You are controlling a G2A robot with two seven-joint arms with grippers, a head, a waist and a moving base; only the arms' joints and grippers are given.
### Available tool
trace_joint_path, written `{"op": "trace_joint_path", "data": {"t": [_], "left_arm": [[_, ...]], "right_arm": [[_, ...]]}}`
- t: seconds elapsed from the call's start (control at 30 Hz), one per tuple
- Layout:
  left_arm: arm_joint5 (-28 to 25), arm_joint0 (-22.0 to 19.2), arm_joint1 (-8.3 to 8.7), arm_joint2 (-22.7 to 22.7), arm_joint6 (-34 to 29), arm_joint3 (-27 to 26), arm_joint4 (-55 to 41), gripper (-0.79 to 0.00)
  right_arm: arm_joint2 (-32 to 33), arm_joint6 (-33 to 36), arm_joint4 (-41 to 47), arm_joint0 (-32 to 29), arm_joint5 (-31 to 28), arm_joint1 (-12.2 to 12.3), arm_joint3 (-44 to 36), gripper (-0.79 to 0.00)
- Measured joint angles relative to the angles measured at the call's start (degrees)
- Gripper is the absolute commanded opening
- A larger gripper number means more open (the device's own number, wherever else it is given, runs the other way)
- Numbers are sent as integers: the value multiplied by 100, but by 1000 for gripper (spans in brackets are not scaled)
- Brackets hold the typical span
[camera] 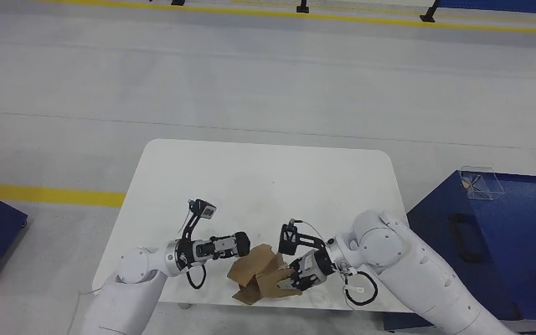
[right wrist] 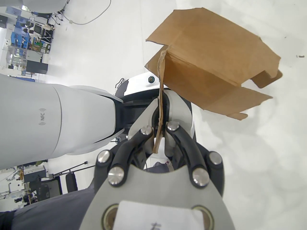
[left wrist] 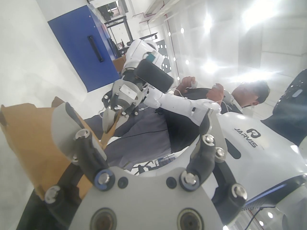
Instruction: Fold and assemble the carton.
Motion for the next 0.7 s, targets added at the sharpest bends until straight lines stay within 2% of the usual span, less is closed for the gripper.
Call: {"op": "trace_joint_path", "data": {"t": [0.17,0.27,0.7], "left_arm": [[133,-250,-18,359,-132,445,320,0],[198,-342,-37,497,-197,581,197,0],[76,-351,-16,485,-75,475,-53,0]], "right_arm": [[131,-275,-92,46,-275,118,-40,-785],[241,-375,1,29,-375,170,-20,-785],[249,-425,159,-29,-410,195,21,-785]]}}
